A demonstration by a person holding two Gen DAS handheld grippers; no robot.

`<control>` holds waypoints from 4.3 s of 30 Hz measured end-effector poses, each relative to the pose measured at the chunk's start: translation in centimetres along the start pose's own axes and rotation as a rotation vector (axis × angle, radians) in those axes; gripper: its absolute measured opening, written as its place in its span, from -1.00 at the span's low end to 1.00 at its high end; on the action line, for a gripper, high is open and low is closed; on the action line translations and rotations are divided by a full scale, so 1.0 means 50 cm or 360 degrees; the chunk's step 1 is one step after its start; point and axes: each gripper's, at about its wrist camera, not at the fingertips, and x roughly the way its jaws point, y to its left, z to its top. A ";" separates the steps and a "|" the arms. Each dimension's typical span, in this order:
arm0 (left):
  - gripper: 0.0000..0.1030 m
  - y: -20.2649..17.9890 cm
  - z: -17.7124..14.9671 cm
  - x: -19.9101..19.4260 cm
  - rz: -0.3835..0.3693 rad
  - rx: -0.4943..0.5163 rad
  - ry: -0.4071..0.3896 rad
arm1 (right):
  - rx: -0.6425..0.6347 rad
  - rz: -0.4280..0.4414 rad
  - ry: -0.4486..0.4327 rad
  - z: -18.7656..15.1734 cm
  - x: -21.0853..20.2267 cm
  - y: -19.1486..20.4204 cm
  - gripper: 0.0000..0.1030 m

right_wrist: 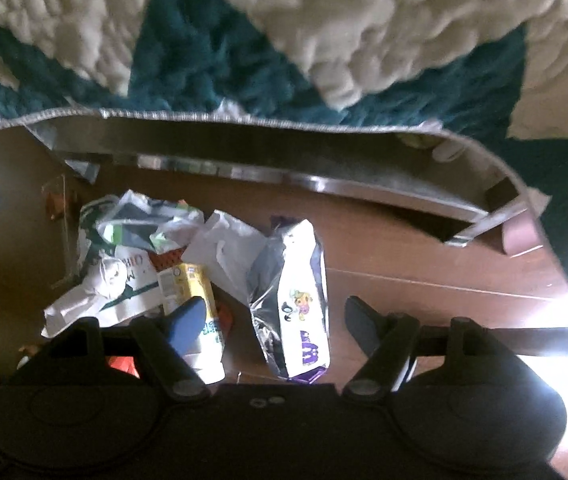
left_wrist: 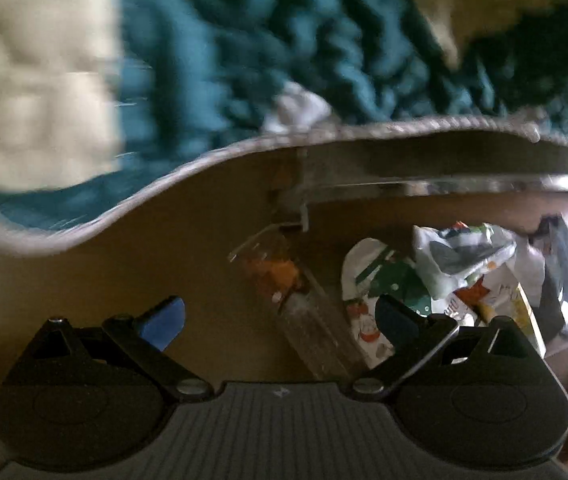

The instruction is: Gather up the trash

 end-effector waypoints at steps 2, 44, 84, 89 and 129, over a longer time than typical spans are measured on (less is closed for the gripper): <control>0.97 -0.012 -0.006 0.017 0.0006 0.0164 -0.0034 | -0.0041 0.0016 0.0037 -0.007 0.017 0.006 0.45; -0.28 -0.039 0.062 0.265 0.0046 0.1085 0.0152 | -0.0014 0.0007 0.0213 0.052 0.291 -0.055 0.41; -0.42 -0.014 0.040 0.015 -0.0147 0.0568 -0.0009 | -0.0189 0.0099 0.0064 0.044 0.090 -0.035 -0.50; -0.42 -0.029 0.026 0.033 -0.0165 0.0564 0.0013 | -0.0151 0.0059 0.0114 0.044 0.152 -0.037 -0.30; -0.42 -0.179 0.133 -0.308 -0.0437 0.0869 -0.0470 | 0.0027 -0.0113 -0.0349 0.035 -0.236 -0.042 -1.00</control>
